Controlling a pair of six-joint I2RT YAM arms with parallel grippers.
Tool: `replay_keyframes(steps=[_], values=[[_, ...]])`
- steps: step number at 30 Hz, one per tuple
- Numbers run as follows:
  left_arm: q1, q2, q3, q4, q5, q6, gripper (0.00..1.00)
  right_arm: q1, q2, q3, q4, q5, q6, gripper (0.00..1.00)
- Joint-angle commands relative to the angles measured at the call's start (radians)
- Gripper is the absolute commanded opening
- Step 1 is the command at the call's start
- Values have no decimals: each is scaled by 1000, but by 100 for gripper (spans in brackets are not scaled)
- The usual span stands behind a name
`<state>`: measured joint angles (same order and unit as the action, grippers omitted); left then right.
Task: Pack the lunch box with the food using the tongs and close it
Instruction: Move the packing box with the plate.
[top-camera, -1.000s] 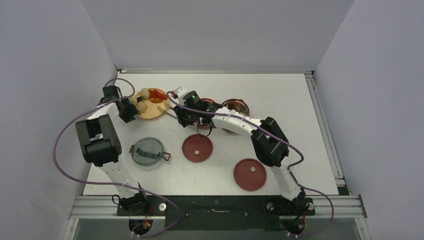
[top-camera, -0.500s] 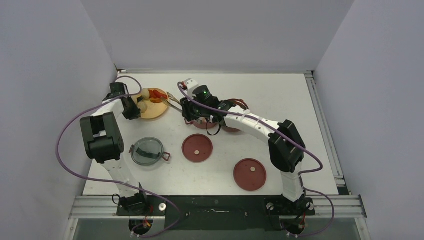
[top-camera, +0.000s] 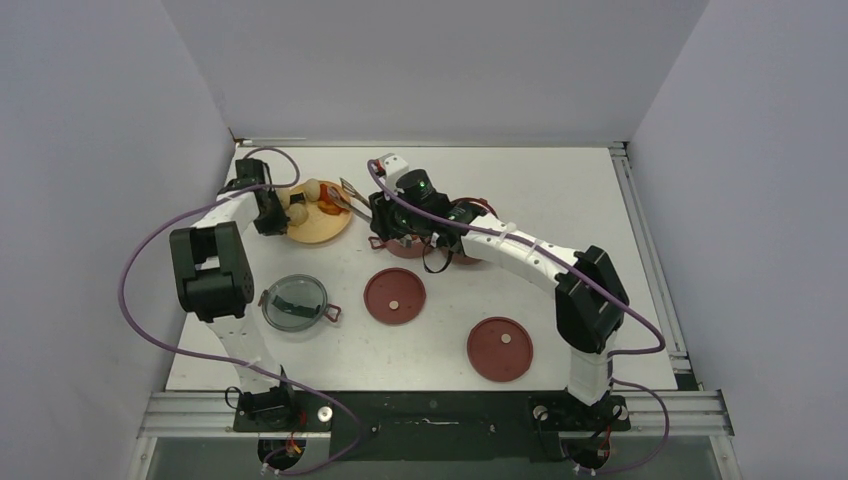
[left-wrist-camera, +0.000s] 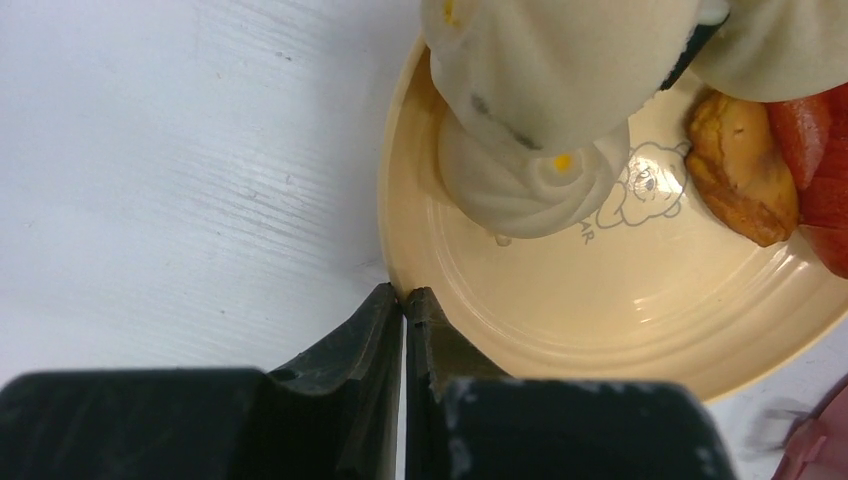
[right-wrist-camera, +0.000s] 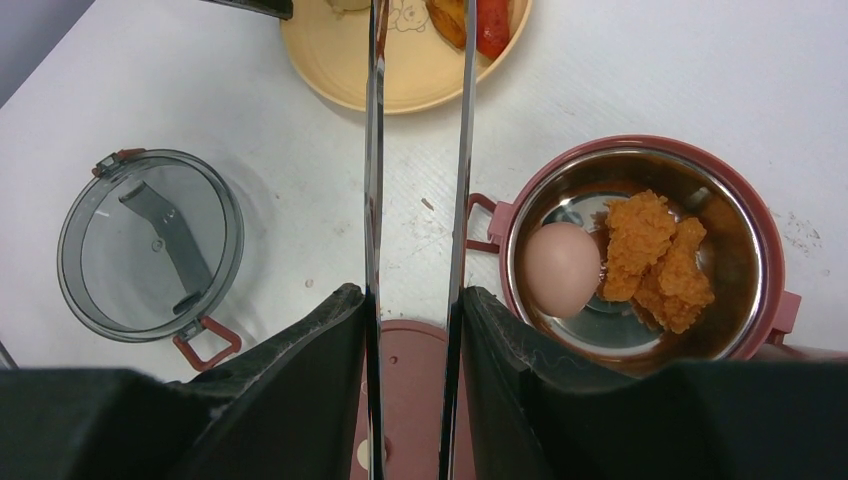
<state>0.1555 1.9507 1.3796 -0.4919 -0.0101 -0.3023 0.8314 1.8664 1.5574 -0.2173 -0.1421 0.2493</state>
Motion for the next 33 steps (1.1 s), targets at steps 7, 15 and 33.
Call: replay_keyframes(steps=[7, 15, 33], values=[[-98, 14, 28, -75, -61, 152, 0, -20, -90, -14, 43, 16, 14, 38], [-183, 0, 9, -117, -71, 224, 0, -21, -91, -8, -49, 44, 33, 38], [-234, -141, 32, -221, -71, 156, 61, -2, -43, 89, -250, 117, 192, 35]])
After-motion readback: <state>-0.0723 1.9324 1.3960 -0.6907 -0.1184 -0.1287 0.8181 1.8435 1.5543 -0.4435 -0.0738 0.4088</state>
